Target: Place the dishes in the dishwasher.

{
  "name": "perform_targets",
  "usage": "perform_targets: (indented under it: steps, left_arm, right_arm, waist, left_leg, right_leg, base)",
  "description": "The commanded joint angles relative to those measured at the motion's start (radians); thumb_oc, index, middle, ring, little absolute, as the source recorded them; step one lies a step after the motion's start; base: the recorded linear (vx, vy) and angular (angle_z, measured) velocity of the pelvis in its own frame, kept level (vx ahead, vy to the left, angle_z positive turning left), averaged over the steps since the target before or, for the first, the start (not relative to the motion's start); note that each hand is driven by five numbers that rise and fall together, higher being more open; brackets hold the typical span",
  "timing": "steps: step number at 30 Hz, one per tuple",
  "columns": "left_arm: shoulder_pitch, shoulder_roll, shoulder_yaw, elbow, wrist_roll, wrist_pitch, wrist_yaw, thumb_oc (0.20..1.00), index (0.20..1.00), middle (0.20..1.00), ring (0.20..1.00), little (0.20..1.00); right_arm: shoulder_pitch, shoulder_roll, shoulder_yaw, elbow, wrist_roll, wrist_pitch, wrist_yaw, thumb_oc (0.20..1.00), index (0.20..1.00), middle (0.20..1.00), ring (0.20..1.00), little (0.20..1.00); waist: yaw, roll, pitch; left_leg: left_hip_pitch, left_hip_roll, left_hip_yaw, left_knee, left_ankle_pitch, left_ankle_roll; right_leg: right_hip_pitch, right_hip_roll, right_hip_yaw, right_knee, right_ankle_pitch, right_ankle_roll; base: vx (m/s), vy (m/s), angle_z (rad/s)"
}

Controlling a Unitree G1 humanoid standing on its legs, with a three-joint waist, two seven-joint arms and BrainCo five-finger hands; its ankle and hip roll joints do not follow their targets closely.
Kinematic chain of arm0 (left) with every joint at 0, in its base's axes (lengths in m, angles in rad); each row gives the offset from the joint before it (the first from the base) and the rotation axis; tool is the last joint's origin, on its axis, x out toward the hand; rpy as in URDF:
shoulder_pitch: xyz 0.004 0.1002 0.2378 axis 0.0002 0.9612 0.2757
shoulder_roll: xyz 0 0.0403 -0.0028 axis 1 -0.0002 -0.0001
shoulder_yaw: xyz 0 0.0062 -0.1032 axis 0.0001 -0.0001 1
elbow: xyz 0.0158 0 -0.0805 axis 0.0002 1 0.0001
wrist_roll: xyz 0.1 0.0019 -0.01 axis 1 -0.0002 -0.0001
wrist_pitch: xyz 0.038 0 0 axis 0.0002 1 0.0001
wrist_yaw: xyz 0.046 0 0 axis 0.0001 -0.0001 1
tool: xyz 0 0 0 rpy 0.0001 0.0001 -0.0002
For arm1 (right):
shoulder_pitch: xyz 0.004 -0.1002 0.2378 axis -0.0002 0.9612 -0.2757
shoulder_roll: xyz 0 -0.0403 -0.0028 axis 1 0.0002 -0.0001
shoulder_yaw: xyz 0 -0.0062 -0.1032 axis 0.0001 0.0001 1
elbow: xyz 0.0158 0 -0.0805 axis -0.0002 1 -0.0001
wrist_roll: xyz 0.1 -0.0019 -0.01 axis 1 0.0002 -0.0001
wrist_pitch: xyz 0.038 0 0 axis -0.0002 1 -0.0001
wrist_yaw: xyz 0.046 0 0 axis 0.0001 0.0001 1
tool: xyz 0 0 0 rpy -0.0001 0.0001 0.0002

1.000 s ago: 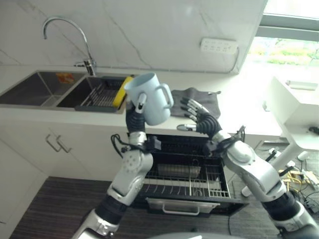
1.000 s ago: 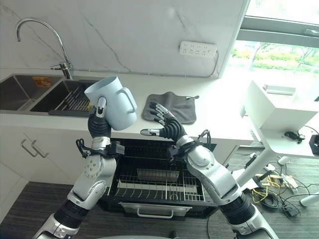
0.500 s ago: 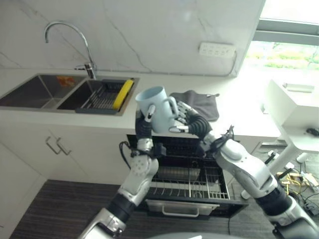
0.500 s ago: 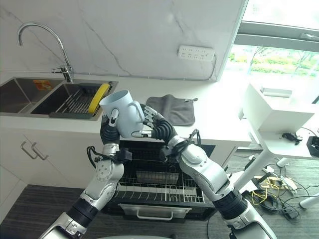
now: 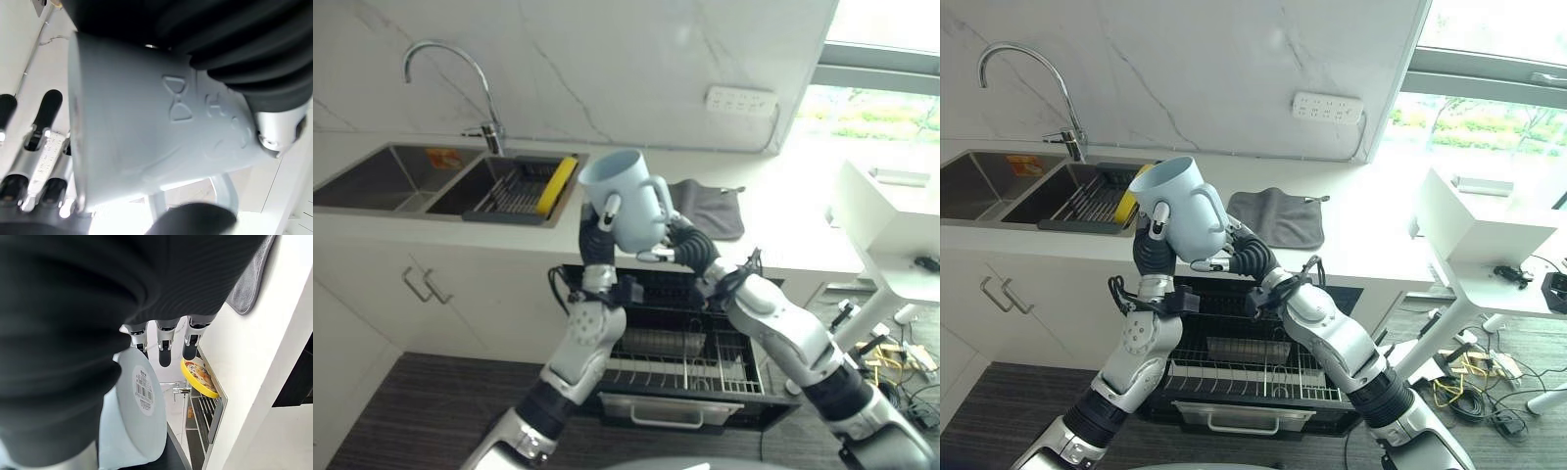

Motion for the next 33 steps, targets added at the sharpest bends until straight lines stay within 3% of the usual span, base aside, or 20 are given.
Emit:
perform_targets:
  steps: [1, 14, 30, 31, 33]
  left_arm:
    - [-0.104, 0.017, -0.048, -0.021, 0.027, -0.025, -0.001, 0.2, 0.2, 0.2, 0.2, 0.2]
    - [-0.113, 0.013, -0.076, -0.011, 0.055, -0.004, -0.001, 0.2, 0.2, 0.2, 0.2, 0.2]
    - [-0.118, 0.005, -0.105, 0.013, 0.076, -0.027, -0.014, 0.2, 0.2, 0.2, 0.2, 0.2]
    - [-0.117, 0.007, -0.107, 0.012, 0.077, -0.028, -0.017, 0.2, 0.2, 0.2, 0.2, 0.2]
    - [-0.115, 0.007, -0.109, 0.01, 0.081, -0.027, -0.02, 0.2, 0.2, 0.2, 0.2, 0.2]
  right_arm:
    - [-0.095, 0.024, -0.017, -0.043, -0.017, -0.064, -0.006, 1.0, 1.0, 1.0, 1.0, 1.0]
    - [-0.135, 0.036, -0.015, -0.052, -0.029, -0.049, -0.044, 1.0, 1.0, 1.0, 1.0, 1.0]
    - [-0.127, 0.058, 0.018, 0.017, -0.047, -0.115, -0.027, 1.0, 1.0, 1.0, 1.0, 1.0]
    - [-0.125, 0.057, 0.017, 0.018, -0.047, -0.118, -0.024, 0.944, 0.944, 0.944, 0.944, 0.944]
    - [-0.121, 0.057, 0.02, 0.02, -0.049, -0.125, -0.02, 0.652, 0.652, 0.652, 0.652, 0.652]
  waist:
    - [0.013, -0.012, 0.007]
    - [0.018, -0.009, 0.012]
    - [0.023, -0.01, 0.011]
    - [0.023, -0.01, 0.011]
    - [0.022, -0.01, 0.011]
  left_leg:
    - [0.016, -0.011, 0.01, 0.006, -0.022, 0.022]
    - [0.015, -0.014, 0.001, 0.006, -0.024, 0.024]
    - [0.01, -0.014, -0.001, 0.006, -0.024, 0.025]
    - [0.01, -0.014, -0.001, 0.006, -0.024, 0.026]
    - [0.01, -0.014, 0.0, 0.006, -0.024, 0.025]
  right_leg:
    - [0.069, -0.025, 0.036, 0.001, -0.036, 0.043]
    - [0.071, -0.025, 0.031, 0.001, -0.037, 0.041]
    - [0.068, -0.026, 0.028, 0.001, -0.039, 0.041]
    - [0.068, -0.026, 0.028, 0.001, -0.038, 0.041]
    - [0.067, -0.026, 0.028, 0.001, -0.037, 0.041]
  base:
    - [0.0, 0.0, 0.0]
    - [0.0, 0.0, 0.0]
    - [0.0, 0.0, 0.0]
    - [0.0, 0.0, 0.0]
    - [0.0, 0.0, 0.0]
